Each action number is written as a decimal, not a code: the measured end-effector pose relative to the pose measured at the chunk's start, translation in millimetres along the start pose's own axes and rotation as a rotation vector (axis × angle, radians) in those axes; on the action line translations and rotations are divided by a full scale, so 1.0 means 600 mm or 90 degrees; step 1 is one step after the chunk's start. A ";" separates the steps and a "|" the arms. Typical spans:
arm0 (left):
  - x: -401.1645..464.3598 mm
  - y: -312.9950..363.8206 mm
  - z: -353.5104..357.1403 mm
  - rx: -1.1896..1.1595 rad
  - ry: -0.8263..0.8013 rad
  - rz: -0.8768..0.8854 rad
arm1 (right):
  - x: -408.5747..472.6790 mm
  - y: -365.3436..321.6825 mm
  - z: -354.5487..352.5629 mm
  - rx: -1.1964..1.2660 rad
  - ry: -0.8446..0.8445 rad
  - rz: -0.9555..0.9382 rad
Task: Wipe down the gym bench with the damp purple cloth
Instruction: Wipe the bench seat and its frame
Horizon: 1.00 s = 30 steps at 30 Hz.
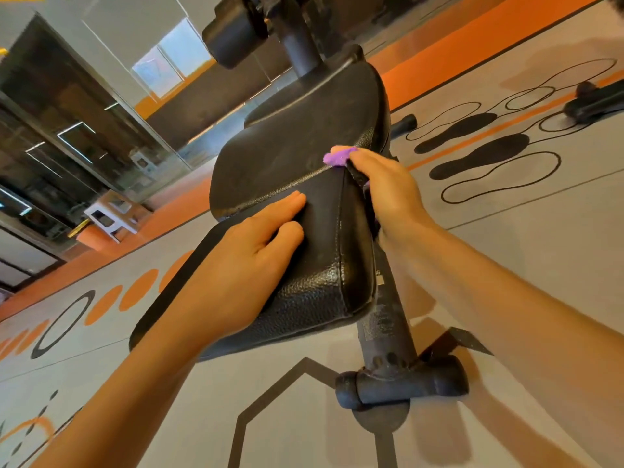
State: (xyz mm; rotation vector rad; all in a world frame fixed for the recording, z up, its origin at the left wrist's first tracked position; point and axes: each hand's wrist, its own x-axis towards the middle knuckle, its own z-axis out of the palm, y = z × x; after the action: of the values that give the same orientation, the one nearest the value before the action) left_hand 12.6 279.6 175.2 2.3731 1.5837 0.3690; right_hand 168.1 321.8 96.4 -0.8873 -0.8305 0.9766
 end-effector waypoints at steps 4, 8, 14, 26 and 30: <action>0.001 -0.001 0.001 0.002 -0.001 -0.001 | -0.094 -0.009 -0.005 0.071 -0.086 0.028; 0.003 -0.004 0.002 -0.021 0.006 0.001 | -0.135 -0.009 0.018 0.066 -0.108 -0.089; 0.003 0.002 0.001 0.007 0.000 0.007 | -0.056 -0.030 0.004 0.206 0.005 0.167; -0.002 0.017 -0.002 -0.023 -0.085 0.027 | -0.196 -0.065 0.018 0.155 0.107 0.187; -0.007 0.015 0.002 0.016 -0.050 0.016 | -0.223 -0.099 0.037 0.108 0.184 0.223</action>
State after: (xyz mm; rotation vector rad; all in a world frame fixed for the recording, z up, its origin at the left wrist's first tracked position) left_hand 19.4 272.5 177.1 2.3971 1.5340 0.2585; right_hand 123.4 185.9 134.8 -1.0161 -0.3461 1.1697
